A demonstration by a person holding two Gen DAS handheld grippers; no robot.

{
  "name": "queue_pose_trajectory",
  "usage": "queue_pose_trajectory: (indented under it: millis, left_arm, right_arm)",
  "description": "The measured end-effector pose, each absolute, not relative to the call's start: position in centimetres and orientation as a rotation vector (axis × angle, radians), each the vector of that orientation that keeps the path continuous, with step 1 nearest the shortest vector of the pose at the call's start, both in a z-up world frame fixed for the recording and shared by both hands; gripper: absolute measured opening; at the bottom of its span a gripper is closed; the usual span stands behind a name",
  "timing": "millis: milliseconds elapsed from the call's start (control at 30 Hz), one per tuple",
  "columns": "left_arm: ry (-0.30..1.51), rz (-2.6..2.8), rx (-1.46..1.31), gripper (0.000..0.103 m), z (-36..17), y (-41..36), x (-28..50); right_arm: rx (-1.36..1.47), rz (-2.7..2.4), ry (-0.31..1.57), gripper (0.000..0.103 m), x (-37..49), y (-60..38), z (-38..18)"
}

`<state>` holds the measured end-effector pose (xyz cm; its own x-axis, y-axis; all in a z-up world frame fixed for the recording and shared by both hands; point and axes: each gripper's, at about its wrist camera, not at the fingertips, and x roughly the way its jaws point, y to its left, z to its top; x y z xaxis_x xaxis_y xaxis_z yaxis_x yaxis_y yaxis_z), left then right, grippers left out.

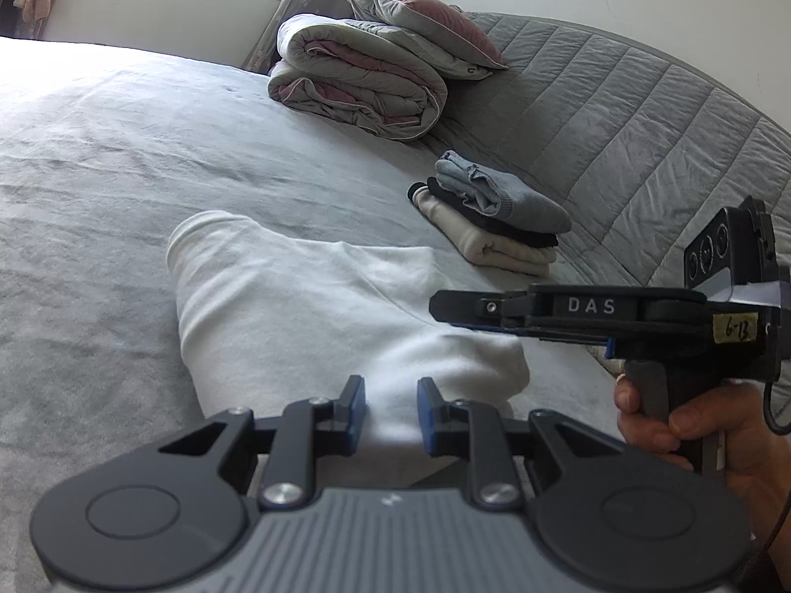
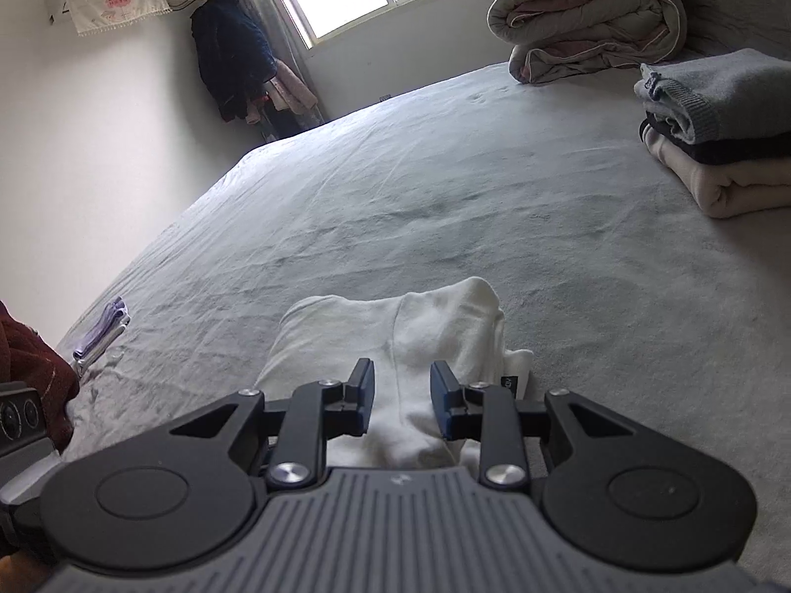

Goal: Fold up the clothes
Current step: 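Hold the folded sweatshirt with the right gripper while the left gripper presses it, then open the right gripper and grasp the folded white sweatshirt with both grippers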

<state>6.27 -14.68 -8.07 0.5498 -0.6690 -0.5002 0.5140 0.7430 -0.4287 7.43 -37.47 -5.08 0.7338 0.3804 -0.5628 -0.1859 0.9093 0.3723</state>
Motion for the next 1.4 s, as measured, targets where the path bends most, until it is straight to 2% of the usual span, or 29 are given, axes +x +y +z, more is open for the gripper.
queue_pose_trajectory:
  millis: [33,167,300,400,667,900,1133,1300,1400]
  left_arm:
    - [0.7,-0.711,-0.235,0.022,-8.2,-14.8,6.2]
    - [0.705,-0.721,-0.236,0.022,-8.1,-14.6,6.1]
    - [0.698,-0.719,-0.278,0.023,-7.3,-14.0,5.9]
    - [0.674,-0.715,-0.302,0.023,-6.4,-13.3,5.9]
    - [0.64,-0.637,-0.225,0.023,-5.1,-11.9,8.5]
    - [0.646,-0.582,-0.236,0.023,-7.3,-11.6,12.0]
    - [0.656,-0.51,-0.246,0.022,-8.8,-12.2,15.8]
    - [0.634,-0.474,-0.262,0.022,-7.8,-12.2,16.8]
    - [0.602,-0.505,-0.278,0.022,-6.7,-12.2,16.4]
  right_arm:
    - [0.279,0.303,0.701,0.019,7.5,-37.4,-5.6]
    - [0.27,0.279,0.727,0.019,7.3,-37.7,-6.8]
    - [0.279,0.28,0.701,0.028,6.2,-37.8,-5.9]
    - [0.285,0.274,0.678,0.03,5.5,-38.0,-5.2]
    - [0.279,0.319,0.613,0.03,4.6,-37.4,-3.6]
    - [0.206,0.383,0.626,0.03,5.1,-36.1,-4.2]
    - [0.142,0.387,0.694,0.023,5.2,-36.5,-6.3]
    - [0.157,0.406,0.681,0.023,4.8,-36.9,-5.9]
    - [0.166,0.421,0.642,0.029,4.8,-37.2,-5.2]
